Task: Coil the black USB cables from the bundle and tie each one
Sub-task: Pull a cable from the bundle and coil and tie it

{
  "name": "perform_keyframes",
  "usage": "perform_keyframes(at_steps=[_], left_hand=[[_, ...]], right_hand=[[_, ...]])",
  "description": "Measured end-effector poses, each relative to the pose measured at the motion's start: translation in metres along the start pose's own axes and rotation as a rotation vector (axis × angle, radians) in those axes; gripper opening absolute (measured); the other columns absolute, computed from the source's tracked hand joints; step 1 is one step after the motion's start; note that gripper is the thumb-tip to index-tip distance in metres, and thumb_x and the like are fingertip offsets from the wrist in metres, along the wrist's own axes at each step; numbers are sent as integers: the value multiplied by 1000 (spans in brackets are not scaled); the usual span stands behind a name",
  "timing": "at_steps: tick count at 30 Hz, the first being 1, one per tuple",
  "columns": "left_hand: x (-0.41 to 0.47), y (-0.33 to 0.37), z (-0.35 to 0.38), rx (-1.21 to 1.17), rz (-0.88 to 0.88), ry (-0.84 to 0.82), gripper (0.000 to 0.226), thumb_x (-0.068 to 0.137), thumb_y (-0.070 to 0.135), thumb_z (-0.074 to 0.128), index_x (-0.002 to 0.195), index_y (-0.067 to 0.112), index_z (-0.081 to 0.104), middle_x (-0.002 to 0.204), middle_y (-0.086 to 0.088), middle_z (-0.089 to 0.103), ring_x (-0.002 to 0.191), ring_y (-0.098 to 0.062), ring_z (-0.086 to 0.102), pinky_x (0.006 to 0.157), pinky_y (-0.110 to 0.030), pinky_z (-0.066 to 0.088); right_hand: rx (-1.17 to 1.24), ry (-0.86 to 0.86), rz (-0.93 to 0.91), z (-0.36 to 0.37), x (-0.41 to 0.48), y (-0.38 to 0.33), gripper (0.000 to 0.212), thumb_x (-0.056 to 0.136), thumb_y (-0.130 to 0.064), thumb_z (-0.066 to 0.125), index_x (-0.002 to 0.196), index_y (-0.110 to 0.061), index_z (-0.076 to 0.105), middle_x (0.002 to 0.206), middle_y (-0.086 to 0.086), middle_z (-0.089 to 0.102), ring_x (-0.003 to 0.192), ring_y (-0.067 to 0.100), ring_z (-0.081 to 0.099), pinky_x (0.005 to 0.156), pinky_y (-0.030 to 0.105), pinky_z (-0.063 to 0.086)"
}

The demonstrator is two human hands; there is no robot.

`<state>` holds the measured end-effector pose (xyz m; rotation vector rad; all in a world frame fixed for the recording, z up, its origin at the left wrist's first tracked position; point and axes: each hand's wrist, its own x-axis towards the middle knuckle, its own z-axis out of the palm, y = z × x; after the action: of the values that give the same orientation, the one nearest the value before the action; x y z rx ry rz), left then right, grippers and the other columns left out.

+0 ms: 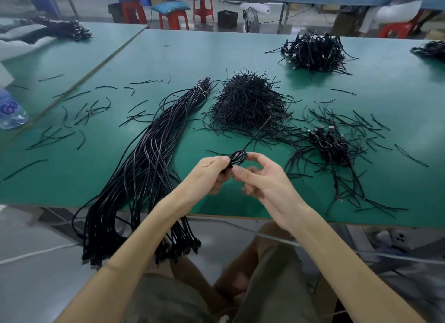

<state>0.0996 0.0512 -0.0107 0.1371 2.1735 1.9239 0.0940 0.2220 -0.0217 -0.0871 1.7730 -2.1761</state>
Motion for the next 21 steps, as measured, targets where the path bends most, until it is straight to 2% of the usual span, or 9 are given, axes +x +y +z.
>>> perform_keyframes(at_steps=[3, 5, 8, 9, 11, 13, 16, 21], left_hand=[[0, 0, 0, -67, -39, -27, 46, 110, 24, 35, 67, 19, 49, 59, 5, 28, 48, -9, 18, 45, -22, 17], [0, -1, 1, -80, -49, -41, 49, 110, 24, 36, 63, 23, 51, 59, 5, 28, 48, -9, 19, 44, -21, 18], [0, -3, 0, -81, -54, -54, 44, 109, 27, 38, 67, 22, 51, 60, 6, 28, 48, -9, 19, 44, -20, 18], [0, -3, -1, -75, -56, -58, 40, 106, 31, 41, 68, 22, 49, 60, 7, 28, 48, -9, 19, 43, -20, 18], [0, -3, 0, -60, -74, -48, 35, 96, 38, 44, 65, 23, 46, 58, 8, 28, 48, -10, 17, 43, -20, 17], [1, -3, 2, -34, -82, -15, 34, 92, 37, 43, 60, 26, 42, 55, 9, 28, 47, -10, 17, 41, -20, 18], [2, -5, 5, -8, -82, 44, 44, 101, 26, 38, 57, 28, 39, 54, 10, 30, 47, -10, 18, 42, -20, 18], [3, -8, 12, 12, -48, 129, 44, 106, 26, 35, 62, 22, 34, 55, 6, 27, 46, -11, 18, 41, -20, 19]], right_hand=[[-52, -146, -62, -4, -1, -1, 44, 90, -20, 76, 131, -32, 63, 75, 2, 58, 56, 14, 39, 62, 27, 38], [-106, -179, -100, -5, 0, 0, 45, 92, -20, 73, 132, -35, 62, 70, -1, 54, 59, 17, 39, 60, 25, 39], [-240, -107, -164, -4, 0, 2, 31, 94, -19, 72, 125, -21, 67, 77, 3, 64, 68, 25, 48, 60, 25, 42], [-288, -80, -205, -3, 0, 3, 25, 94, -18, 71, 119, -17, 68, 81, 2, 69, 69, 23, 53, 59, 24, 43], [-423, -27, -290, -1, -1, 7, 13, 95, -19, 71, 108, -21, 69, 87, -3, 73, 63, 14, 59, 59, 21, 46], [-587, 36, -373, 0, -2, 12, 5, 96, -24, 70, 100, -23, 69, 91, -4, 70, 61, 11, 63, 61, 19, 48], [-734, 111, -482, 2, -4, 16, 18, 97, -30, 67, 97, -12, 67, 93, -1, 61, 61, 13, 63, 63, 23, 48], [-870, 154, -561, 5, -9, 15, 37, 96, -48, 53, 91, -12, 60, 91, -4, 60, 60, 9, 54, 66, 36, 50]])
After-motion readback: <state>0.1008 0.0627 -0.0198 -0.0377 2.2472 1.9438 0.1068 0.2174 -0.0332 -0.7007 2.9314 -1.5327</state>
